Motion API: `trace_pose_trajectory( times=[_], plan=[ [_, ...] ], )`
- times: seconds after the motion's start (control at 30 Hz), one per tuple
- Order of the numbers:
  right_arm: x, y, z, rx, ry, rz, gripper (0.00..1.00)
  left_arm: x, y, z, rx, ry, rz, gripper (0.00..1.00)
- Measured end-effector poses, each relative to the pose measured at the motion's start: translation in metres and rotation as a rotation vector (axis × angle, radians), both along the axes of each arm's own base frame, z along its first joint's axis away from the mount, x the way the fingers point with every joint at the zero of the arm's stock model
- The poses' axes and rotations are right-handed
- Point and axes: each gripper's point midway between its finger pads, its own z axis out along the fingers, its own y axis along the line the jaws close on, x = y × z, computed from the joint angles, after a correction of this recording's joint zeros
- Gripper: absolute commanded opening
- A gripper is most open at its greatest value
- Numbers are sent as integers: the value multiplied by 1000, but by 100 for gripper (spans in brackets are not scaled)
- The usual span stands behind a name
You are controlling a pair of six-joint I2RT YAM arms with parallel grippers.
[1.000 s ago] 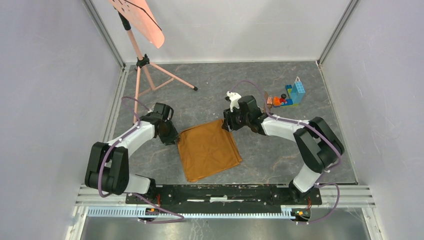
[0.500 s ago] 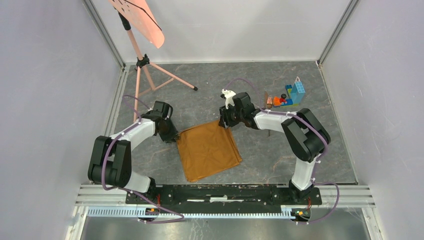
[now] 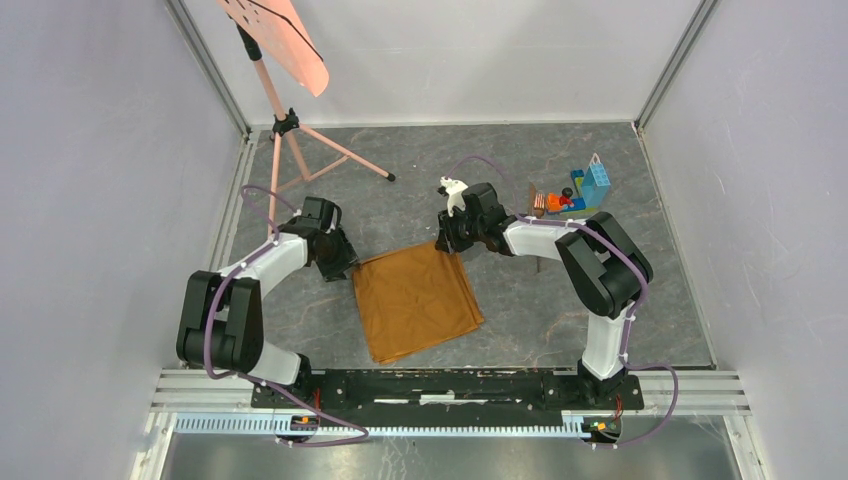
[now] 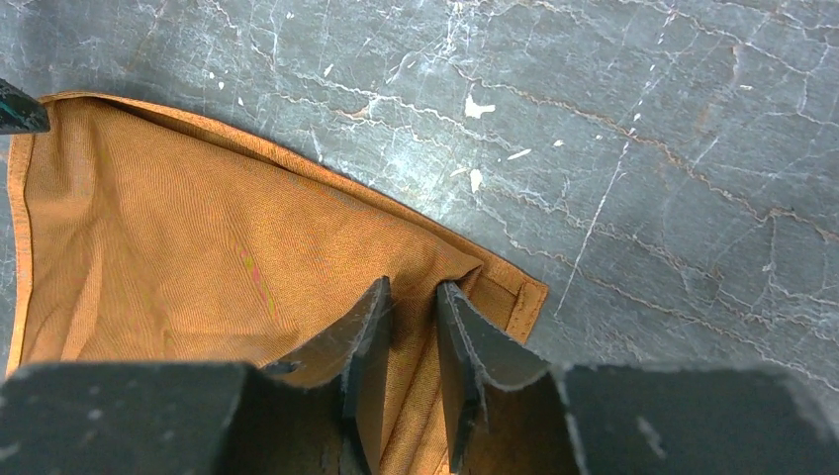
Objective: Fold the napkin into a case and place the utensils inside
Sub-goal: Smooth out the lower triangle-folded napkin at the center of the board.
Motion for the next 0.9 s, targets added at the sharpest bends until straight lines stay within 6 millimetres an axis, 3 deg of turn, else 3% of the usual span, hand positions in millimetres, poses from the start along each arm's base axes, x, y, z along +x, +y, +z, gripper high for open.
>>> trace_pose_trajectory(
  times=[0.3,0.43,0.63,0.9],
  plan=[
    [0,1,0,7,6,-1,20,13,-2,2,-1,-8,0,47],
    [0,2,1,15,5,1,12,12,-1,-3,4,7,0,45],
    [1,2,3,29,11,-8,0,19,4,-2,33,-2,11,32],
    [6,-5,14,74,-2,-50,0,22,17,-13,91,24,26,24]
  ],
)
